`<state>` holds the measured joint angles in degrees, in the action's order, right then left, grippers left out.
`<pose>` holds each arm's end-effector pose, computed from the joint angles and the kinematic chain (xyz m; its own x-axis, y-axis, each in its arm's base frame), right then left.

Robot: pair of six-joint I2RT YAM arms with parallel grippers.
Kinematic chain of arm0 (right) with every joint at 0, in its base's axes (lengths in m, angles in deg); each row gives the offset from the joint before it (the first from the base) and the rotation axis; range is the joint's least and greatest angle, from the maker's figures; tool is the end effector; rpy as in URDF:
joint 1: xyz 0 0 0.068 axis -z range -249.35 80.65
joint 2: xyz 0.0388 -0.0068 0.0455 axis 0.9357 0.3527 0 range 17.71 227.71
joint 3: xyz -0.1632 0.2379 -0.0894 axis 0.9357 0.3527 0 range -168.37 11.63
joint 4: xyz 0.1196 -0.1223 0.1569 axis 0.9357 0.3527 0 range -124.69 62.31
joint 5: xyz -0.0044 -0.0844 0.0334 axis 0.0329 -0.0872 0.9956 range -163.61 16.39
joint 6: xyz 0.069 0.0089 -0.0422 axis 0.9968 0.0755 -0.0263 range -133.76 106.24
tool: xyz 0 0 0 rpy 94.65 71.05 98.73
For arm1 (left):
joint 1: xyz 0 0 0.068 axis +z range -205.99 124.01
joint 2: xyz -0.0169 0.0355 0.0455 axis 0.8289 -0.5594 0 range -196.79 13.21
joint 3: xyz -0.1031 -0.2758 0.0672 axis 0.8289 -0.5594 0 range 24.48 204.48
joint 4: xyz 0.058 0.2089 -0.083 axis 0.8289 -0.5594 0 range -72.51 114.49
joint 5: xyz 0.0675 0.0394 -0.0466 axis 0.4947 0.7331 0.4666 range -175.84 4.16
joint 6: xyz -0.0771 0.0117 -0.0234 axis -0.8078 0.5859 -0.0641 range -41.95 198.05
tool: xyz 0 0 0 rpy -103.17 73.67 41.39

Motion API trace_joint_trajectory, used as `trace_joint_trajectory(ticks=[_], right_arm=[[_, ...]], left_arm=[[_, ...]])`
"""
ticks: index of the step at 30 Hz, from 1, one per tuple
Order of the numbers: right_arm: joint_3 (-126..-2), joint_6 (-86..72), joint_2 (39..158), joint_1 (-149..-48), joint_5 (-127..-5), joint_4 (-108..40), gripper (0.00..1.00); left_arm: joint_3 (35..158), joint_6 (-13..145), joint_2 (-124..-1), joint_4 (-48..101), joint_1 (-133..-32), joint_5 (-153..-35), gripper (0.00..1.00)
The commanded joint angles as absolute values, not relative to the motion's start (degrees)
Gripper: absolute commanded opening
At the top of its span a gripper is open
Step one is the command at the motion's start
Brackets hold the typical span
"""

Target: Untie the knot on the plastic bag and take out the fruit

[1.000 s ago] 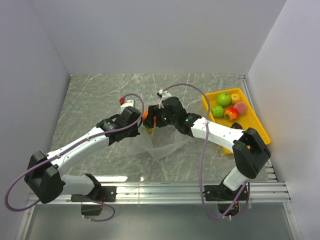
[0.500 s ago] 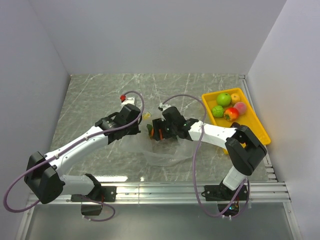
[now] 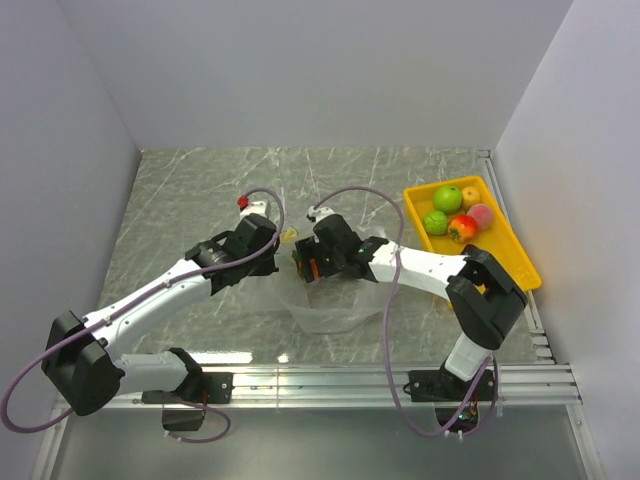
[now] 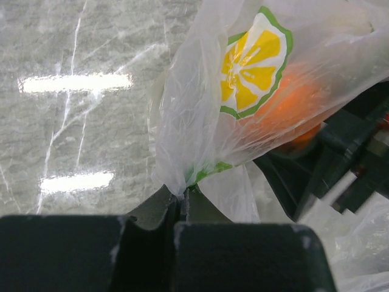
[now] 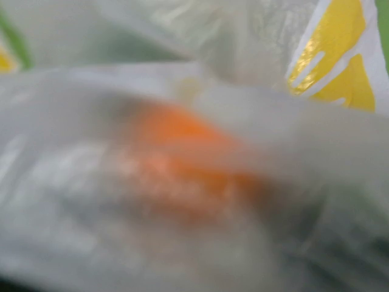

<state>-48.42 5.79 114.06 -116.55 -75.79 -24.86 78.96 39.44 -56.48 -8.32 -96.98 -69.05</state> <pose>0.2467 0.2626 0.2236 -0.7009 -0.2648 -0.6623 -0.5102 0.8350 0.2061 0.1903 -0.1384 0.2859 -0.7393 -0.1489 -0.6567 0.0266 0.9680 -0.2495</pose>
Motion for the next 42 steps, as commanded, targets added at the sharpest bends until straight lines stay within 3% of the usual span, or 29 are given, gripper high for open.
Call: trace_joint_trajectory(ticks=[1, 9, 14, 19, 26, 31, 36, 42], right_arm=[[-50.9, 4.2, 108.9, -117.6, -75.6, -25.2, 0.85], [-49.5, 1.5, 97.6, -117.7, -73.9, -23.4, 0.76], [-49.5, 1.4, 93.1, -117.5, -73.8, -22.7, 0.52], [-52.6, 1.3, 89.2, -117.4, -71.6, -21.2, 0.39], [-61.0, 0.6, 83.4, -113.6, -73.1, -14.1, 0.37], [-64.4, 2.2, 80.4, -101.0, -78.1, -8.3, 0.36], [-60.7, 10.7, 80.5, -85.7, -86.2, -0.5, 0.38], [-49.4, 21.5, 82.7, -69.6, -86.0, -0.1, 0.41]], left_arm=[[78.3, 39.0, -54.7, -8.1, -96.8, -67.8, 0.0], [78.9, 39.5, -55.4, -10.9, -96.3, -62.8, 0.01], [80.2, 40.3, -56.2, -10.7, -96.2, -62.9, 0.0], [81.3, 40.7, -57.3, -10.8, -96.1, -63.0, 0.01], [82.1, 40.6, -58.4, -11.3, -95.8, -63.5, 0.0], [82.6, 41.0, -58.3, -11.2, -95.7, -64.0, 0.01], [83.4, 41.6, -57.9, -11.2, -95.7, -65.7, 0.0], [83.9, 42.1, -56.8, -11.4, -95.8, -66.5, 0.01]])
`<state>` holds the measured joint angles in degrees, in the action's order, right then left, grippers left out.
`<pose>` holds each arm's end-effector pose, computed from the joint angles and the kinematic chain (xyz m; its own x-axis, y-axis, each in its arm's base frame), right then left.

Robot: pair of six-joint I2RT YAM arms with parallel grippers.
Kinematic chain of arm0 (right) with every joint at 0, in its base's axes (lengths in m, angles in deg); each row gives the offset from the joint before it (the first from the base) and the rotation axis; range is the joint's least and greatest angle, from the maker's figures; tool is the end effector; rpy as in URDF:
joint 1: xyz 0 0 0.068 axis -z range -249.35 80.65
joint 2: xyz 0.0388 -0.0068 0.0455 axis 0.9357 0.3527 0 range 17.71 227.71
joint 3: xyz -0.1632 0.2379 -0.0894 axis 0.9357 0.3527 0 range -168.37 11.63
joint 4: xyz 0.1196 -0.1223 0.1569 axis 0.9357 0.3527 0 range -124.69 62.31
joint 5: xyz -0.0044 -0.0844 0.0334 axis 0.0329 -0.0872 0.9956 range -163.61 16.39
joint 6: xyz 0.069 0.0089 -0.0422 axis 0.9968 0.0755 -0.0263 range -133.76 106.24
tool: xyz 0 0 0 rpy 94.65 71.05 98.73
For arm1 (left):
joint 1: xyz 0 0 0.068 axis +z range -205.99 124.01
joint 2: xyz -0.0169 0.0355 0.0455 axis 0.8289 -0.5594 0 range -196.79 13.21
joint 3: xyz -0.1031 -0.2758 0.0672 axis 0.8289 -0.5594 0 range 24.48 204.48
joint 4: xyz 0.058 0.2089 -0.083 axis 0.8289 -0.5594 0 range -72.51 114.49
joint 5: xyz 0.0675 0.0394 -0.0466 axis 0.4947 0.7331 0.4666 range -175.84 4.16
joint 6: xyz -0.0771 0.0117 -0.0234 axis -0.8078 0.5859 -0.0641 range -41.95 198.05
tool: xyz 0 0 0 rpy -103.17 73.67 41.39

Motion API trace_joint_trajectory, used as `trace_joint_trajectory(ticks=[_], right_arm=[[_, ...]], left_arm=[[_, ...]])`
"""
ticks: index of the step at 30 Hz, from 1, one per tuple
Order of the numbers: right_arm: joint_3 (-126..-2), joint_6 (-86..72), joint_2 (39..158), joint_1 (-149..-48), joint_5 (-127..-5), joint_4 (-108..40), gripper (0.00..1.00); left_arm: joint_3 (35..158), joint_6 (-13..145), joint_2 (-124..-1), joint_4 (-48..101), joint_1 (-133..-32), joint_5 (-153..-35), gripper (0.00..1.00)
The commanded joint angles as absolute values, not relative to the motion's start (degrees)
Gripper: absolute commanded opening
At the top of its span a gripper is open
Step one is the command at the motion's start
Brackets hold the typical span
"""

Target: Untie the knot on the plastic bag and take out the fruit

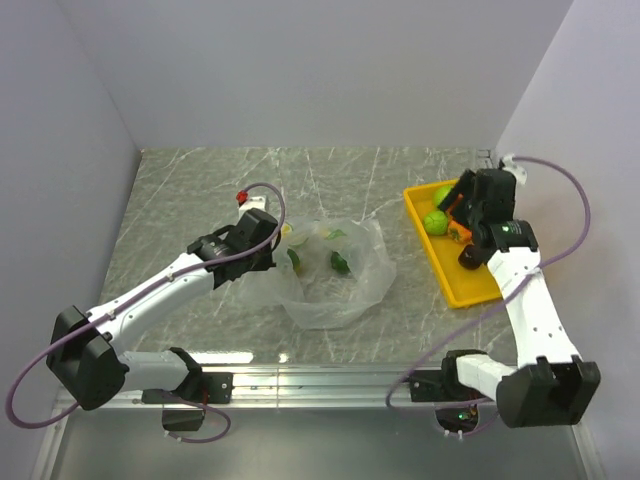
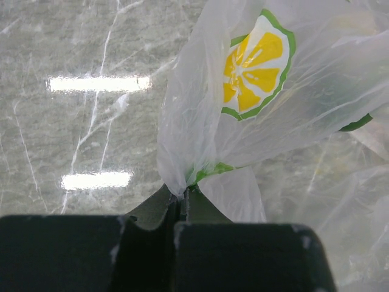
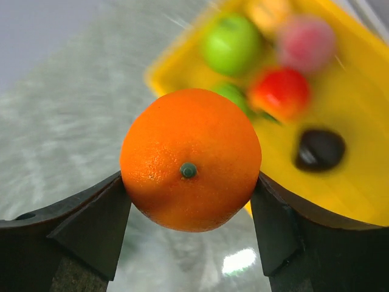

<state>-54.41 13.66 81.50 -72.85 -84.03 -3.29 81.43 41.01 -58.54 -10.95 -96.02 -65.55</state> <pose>0.2267 0.0011 0.3759 -0.3866 0.4301 -0.8158 0.3105 0.8937 0.3240 0.1990 -0.1353 0.2884 -0.7309 -0.1237 -0.6711 -0.0085 0.9850 -0.1723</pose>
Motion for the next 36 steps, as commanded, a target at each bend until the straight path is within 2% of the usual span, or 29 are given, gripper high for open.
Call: trace_joint_trajectory(ticks=[1, 2, 3, 6, 7, 9, 10, 16, 19, 21, 23, 28, 32, 36], right_arm=[[-47.7, 22.3, 83.4, -68.0, -85.4, -1.0, 0.43], [-46.2, 23.8, 84.1, -67.0, -85.1, -2.2, 0.47], [-43.9, 24.5, 84.7, -66.8, -85.6, -2.6, 0.58], [-40.5, 26.1, 87.9, -66.2, -86.6, -4.1, 0.7], [-40.1, 26.7, 89.1, -66.2, -87.6, -4.2, 0.81], [-39.5, 28.6, 90.2, -65.8, -91.5, -3.7, 0.96], [-39.6, 29.0, 90.7, -65.7, -92.5, -3.1, 0.99], [-41.0, 28.3, 88.6, -65.7, -93.1, -3.3, 1.0], [-42.4, 24.6, 85.5, -68.8, -91.4, -4.7, 1.0], [-43.9, 20.1, 81.9, -73.2, -90.9, -6.0, 0.98], [-46.3, 15.0, 79.4, -80.7, -90.8, -7.9, 0.9], [-51.3, 5.6, 74.4, -94.0, -85.3, -12.7, 0.81], [-56.4, -0.2, 75.8, -107.1, -79.7, -14.2, 0.79], [-60.7, -3.6, 83.8, -114.2, -76.0, -10.3, 0.78]], left_arm=[[83.8, 42.2, -56.8, -11.4, -95.7, -66.6, 0.01], [83.7, 42.3, -56.3, -11.3, -95.8, -66.7, 0.01], [83.3, 42.3, -56.1, -11.2, -95.7, -66.7, 0.0], [82.8, 42.2, -55.5, -10.7, -95.7, -67.2, 0.01], [82.8, 42.2, -55.6, -10.7, -95.7, -67.3, 0.01], [82.9, 42.3, -55.6, -10.7, -95.7, -67.7, 0.03], [82.9, 42.4, -55.5, -10.8, -95.7, -67.7, 0.04], [82.5, 42.7, -54.7, -10.7, -95.7, -67.5, 0.06], [82.5, 42.7, -54.8, -10.8, -95.8, -67.5, 0.08], [82.6, 42.7, -54.9, -10.7, -95.8, -67.7, 0.09], [83.0, 42.8, -55.3, -10.8, -95.8, -67.8, 0.09], [84.1, 43.4, -56.0, -11.3, -95.7, -67.7, 0.1], [85.7, 43.6, -57.0, -11.8, -95.8, -68.2, 0.1], [86.8, 43.7, -57.7, -12.0, -95.8, -68.5, 0.11]])
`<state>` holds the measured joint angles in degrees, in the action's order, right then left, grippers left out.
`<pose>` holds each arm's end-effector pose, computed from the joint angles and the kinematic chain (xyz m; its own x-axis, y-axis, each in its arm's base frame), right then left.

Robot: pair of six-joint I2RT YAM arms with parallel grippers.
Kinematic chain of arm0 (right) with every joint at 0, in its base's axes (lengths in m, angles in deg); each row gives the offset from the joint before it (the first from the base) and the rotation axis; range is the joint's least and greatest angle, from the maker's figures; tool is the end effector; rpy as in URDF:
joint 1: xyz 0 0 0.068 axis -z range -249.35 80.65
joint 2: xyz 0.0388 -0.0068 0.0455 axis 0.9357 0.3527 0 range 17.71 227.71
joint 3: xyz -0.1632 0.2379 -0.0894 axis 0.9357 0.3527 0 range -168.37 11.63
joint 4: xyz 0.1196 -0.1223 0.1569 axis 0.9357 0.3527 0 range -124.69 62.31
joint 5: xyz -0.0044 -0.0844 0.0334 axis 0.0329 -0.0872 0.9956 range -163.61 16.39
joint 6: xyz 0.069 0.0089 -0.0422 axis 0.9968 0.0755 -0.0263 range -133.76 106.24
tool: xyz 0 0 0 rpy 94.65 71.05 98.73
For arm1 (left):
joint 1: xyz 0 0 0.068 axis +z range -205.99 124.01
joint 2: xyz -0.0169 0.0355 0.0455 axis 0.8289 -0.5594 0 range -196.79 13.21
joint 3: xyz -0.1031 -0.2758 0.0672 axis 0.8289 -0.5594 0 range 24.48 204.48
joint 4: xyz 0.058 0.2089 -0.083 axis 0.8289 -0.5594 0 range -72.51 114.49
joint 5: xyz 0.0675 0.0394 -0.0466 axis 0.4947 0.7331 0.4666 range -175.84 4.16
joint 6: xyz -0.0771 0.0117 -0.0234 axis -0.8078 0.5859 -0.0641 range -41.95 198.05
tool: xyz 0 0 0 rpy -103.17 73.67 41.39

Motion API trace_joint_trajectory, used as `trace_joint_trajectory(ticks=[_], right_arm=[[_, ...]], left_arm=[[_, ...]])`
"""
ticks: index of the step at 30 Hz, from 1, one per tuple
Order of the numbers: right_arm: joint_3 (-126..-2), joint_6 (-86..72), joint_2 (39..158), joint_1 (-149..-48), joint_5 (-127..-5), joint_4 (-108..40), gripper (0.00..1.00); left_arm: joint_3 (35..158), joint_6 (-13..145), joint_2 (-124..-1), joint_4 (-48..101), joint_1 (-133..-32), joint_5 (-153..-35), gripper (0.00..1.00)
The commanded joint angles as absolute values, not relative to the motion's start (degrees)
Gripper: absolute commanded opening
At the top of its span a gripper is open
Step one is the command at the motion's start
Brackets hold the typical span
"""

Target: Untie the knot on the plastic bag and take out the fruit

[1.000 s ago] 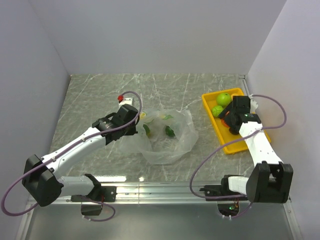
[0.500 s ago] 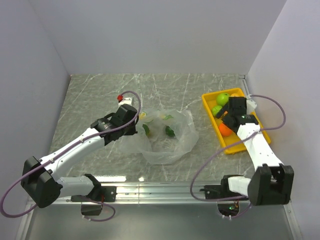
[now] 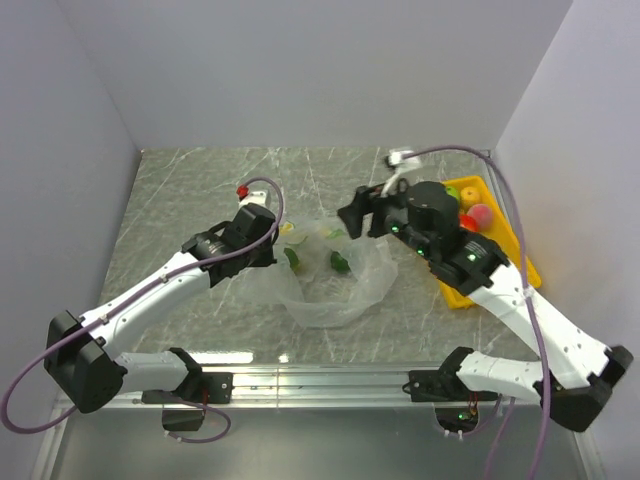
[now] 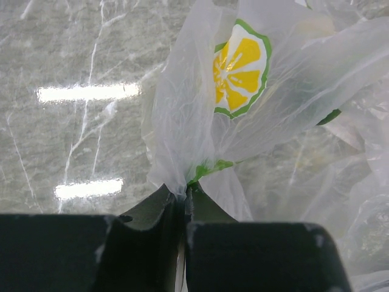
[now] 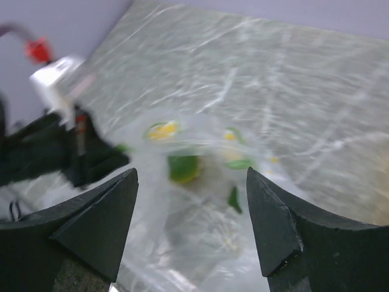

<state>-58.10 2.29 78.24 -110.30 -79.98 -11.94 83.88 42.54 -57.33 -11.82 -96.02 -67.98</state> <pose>0.1687 0.1361 0.4291 -0.3276 0.0795 -0.9415 -0.4988 0.8317 0.2438 0.1966 -0.1369 0.3044 -0.7225 -0.1150 -0.6817 0.0415 0.9771 -0.2087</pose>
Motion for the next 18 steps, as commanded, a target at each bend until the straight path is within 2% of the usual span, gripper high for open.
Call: trace_joint_trajectory(ticks=[1, 9, 18], right_arm=[[-60.7, -4.9, 84.8, -115.6, -76.7, -9.9, 0.78], [-59.8, -9.9, 97.0, -118.9, -76.5, -8.7, 0.76], [-60.4, -12.3, 110.9, -118.4, -80.0, -10.3, 0.64]], left_arm=[[87.1, 43.8, -57.8, -12.1, -95.7, -68.6, 0.11], [88.7, 44.2, -58.5, -13.3, -95.8, -68.4, 0.12], [88.3, 43.9, -58.3, -13.2, -95.8, -69.2, 0.13]])
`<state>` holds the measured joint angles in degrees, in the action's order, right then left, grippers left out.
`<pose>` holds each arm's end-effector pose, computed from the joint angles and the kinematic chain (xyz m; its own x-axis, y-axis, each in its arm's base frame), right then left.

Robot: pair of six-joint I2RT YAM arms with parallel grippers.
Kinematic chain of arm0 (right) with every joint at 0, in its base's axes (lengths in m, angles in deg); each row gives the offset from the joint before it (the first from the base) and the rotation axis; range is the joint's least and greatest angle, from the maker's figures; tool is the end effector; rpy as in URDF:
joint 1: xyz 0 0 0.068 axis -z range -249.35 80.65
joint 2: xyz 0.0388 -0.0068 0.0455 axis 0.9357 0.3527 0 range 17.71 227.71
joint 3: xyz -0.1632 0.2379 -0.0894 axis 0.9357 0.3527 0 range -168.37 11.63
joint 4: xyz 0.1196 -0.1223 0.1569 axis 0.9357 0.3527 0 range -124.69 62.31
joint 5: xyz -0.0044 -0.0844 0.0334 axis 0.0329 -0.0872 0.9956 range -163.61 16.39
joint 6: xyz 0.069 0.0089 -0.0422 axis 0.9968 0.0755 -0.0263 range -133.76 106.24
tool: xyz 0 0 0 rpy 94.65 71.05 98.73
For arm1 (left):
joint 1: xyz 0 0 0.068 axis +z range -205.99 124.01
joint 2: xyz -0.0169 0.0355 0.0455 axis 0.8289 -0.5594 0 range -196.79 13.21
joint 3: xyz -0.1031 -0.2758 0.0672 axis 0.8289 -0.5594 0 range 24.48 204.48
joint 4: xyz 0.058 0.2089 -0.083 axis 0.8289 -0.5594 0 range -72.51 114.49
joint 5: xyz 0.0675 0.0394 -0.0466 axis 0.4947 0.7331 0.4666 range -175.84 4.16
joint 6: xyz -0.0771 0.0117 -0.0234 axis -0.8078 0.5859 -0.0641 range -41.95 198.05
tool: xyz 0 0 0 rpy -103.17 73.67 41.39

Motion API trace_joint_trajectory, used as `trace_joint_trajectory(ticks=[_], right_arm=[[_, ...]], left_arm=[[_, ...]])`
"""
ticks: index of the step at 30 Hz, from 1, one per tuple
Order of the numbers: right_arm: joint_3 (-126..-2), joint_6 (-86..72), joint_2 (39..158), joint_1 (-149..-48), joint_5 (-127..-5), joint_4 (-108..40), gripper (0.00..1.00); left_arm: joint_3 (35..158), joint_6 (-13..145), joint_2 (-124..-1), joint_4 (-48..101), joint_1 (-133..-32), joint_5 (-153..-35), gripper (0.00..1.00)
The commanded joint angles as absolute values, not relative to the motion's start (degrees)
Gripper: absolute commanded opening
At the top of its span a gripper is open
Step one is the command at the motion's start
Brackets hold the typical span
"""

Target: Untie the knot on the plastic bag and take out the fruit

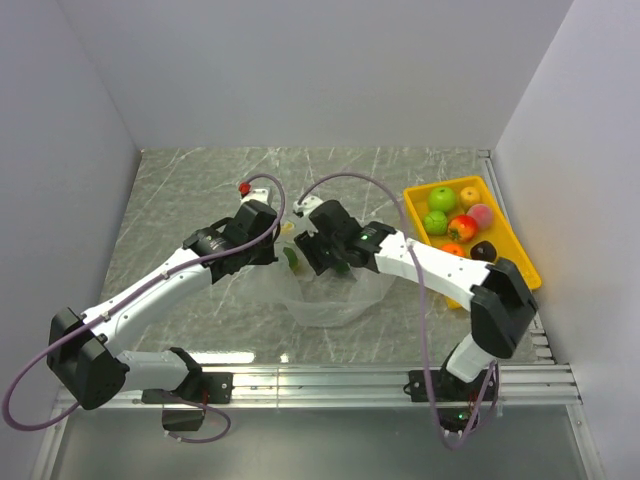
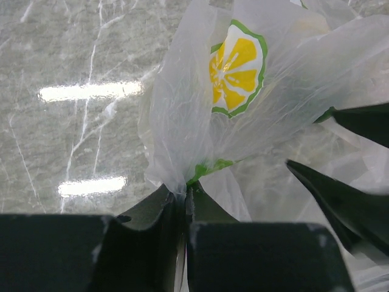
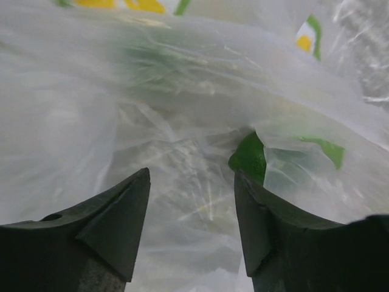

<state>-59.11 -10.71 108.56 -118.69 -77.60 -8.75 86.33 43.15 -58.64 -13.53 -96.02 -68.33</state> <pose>0.2289 0.2591 0.2866 -0.5070 -0.5089 -0.6957 -0.6993 0.7147 -0.0131 0.2002 -0.1405 0.3099 -0.7296 -0.0996 -0.6766 0.0511 0.9786 -0.1991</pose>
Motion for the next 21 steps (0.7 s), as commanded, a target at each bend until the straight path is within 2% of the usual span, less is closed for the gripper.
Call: trace_joint_trajectory(ticks=[1, 10, 21], right_arm=[[-60.4, -11.8, 111.8, -118.1, -81.0, -10.9, 0.63], [-59.6, -9.3, 117.8, -113.9, -90.2, -11.7, 0.65], [-56.7, -3.0, 118.7, -109.7, -98.3, -13.2, 0.82]], left_arm=[[88.2, 43.9, -58.2, -13.3, -95.7, -69.1, 0.13], [87.5, 44.4, -58.0, -13.6, -95.8, -69.2, 0.13], [87.8, 45.6, -59.1, -13.3, -95.7, -70.5, 0.14]])
